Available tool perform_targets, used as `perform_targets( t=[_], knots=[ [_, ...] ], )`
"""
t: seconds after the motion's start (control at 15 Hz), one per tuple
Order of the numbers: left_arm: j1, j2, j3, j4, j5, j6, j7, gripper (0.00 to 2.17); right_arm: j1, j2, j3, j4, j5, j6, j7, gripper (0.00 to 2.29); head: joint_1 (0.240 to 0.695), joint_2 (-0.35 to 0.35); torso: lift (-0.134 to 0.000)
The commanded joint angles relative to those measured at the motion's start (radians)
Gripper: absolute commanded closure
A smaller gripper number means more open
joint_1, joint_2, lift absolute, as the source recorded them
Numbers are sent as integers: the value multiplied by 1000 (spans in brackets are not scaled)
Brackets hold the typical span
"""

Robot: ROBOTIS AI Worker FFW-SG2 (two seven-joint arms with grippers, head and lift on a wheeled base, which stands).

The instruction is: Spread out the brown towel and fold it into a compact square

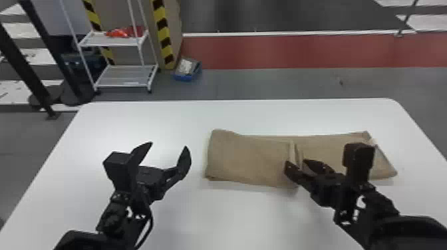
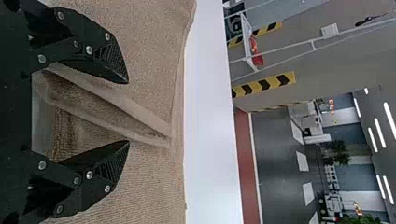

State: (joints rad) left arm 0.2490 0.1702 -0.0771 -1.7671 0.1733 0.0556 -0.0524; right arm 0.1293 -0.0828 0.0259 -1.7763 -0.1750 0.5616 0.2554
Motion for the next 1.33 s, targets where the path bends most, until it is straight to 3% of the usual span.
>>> perform_targets(
  t=[0.0,0.07,0.73,0.87,1.0,1.27],
  knots=[
    [4,0,-3,3,0,-1,-4,29,-11,0,-3,0,-5,36,1,508,695,50,-119],
    [6,0,-6,3,0,-1,-4,29,-14,0,-3,0,-9,54,2,650,695,50,-119],
    [50,0,0,-14,-1,-29,-4,29,-7,0,0,-17,-43,61,4,826,695,55,-119],
    [58,0,2,-20,-1,-32,-4,29,-11,0,-1,-18,-46,85,5,1241,695,58,-119],
    [61,2,7,-23,-1,-32,-4,29,-14,0,-4,-20,-52,91,13,1328,695,61,-119],
    [70,2,14,-35,-1,-32,-4,29,-7,-5,-7,-86,-52,73,31,1328,695,67,-119]
  ],
)
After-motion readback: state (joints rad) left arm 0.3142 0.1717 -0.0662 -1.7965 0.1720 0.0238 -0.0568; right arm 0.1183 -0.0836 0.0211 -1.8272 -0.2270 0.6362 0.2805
